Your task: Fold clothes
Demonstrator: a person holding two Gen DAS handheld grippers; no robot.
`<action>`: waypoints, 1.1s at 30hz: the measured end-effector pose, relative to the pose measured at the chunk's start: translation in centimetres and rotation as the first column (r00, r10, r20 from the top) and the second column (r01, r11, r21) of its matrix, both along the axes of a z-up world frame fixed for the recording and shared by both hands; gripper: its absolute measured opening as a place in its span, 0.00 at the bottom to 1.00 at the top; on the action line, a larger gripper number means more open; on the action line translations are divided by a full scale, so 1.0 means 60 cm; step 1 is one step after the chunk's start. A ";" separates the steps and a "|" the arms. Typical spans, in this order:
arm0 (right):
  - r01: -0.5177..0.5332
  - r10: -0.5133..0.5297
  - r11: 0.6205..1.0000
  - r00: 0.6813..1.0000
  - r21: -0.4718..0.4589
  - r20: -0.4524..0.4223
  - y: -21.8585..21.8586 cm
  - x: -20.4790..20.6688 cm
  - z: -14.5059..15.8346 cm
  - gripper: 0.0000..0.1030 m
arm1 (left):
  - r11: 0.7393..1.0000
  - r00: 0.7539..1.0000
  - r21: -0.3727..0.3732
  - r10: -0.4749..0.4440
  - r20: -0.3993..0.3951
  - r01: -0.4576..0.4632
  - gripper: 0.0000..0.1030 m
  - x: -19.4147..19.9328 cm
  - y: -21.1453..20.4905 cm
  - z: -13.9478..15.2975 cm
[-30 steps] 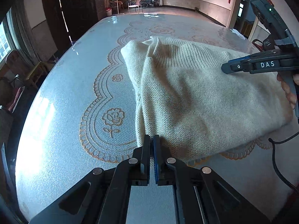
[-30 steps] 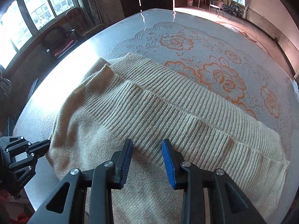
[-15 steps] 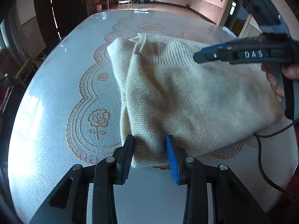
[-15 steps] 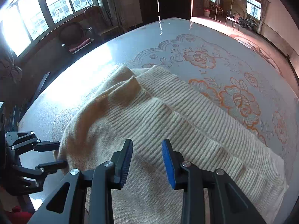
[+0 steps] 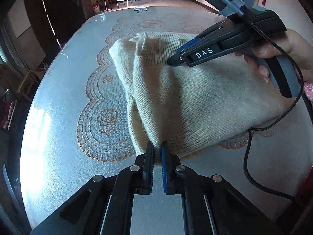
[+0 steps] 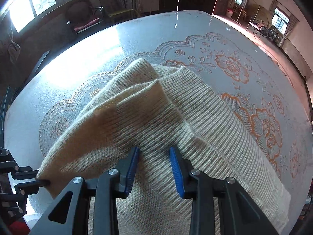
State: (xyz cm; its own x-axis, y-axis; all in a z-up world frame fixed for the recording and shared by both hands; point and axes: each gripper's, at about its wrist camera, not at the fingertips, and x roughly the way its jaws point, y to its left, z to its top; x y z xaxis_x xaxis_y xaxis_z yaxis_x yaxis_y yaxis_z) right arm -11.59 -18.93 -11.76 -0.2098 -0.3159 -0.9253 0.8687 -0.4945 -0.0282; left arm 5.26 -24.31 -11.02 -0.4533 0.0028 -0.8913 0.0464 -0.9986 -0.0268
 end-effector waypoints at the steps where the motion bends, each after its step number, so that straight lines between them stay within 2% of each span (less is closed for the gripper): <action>1: -0.001 0.001 1.000 1.000 0.000 0.003 0.000 -0.002 -0.001 0.32 | 1.000 1.000 0.003 0.002 0.011 -0.002 0.07 0.003 -0.001 -0.001; 6: -0.003 0.003 1.000 1.000 0.001 -0.002 -0.001 -0.001 -0.002 0.33 | 0.999 0.999 0.019 0.027 0.021 -0.028 0.07 0.001 0.007 -0.008; 9: -0.007 0.007 1.000 1.000 0.000 -0.010 -0.001 0.002 -0.003 0.33 | 1.000 1.000 -0.001 0.029 0.001 -0.029 0.08 0.001 0.013 -0.002; 12: 0.000 0.000 1.000 1.000 -0.005 0.000 0.001 0.001 0.000 0.33 | 0.997 0.998 -0.056 0.054 -0.012 -0.055 0.22 -0.006 0.018 0.011; 14: 0.009 -0.009 1.000 1.000 -0.025 0.018 0.012 0.002 0.011 0.33 | 0.995 0.997 -0.074 0.071 -0.035 -0.073 0.35 -0.016 0.025 0.028; 15: 0.016 -0.014 0.999 0.999 -0.041 0.030 0.021 0.003 0.018 0.33 | 0.992 0.995 -0.091 0.077 -0.061 -0.082 0.48 -0.015 0.027 0.040; 16: 0.022 -0.020 0.998 0.999 -0.057 0.043 0.029 0.004 0.026 0.33 | 0.989 0.993 -0.117 0.079 -0.091 -0.090 0.55 -0.012 0.028 0.052; 18: 0.054 -0.046 0.994 0.996 -0.100 0.079 0.064 0.008 0.042 0.33 | 0.981 0.987 -0.166 0.072 -0.141 -0.095 0.56 -0.015 0.032 0.074; 22: 0.131 -0.114 0.980 0.987 -0.152 0.111 0.158 0.011 0.064 0.34 | 0.972 0.984 -0.217 0.049 -0.173 -0.086 0.59 -0.020 0.033 0.105; 25: 0.220 -0.199 0.962 0.971 -0.160 0.136 0.244 0.000 0.071 0.34 | 0.976 0.985 -0.205 0.043 -0.169 -0.077 0.60 -0.062 0.041 0.101; 26: 0.255 -0.231 0.952 0.961 -0.168 0.150 0.278 -0.005 0.073 0.34 | 0.978 0.984 -0.196 0.041 -0.171 -0.075 0.60 -0.053 0.050 0.105; 30: 0.376 -0.338 0.915 0.913 -0.145 0.228 0.411 -0.019 0.069 0.52 | 0.985 0.986 -0.161 0.029 -0.166 -0.056 0.62 -0.086 0.073 0.093; 33: 0.440 -0.414 0.892 0.886 -0.100 0.207 0.496 -0.016 0.065 0.53 | 0.989 0.988 -0.142 0.005 -0.156 -0.027 0.62 -0.118 0.106 0.080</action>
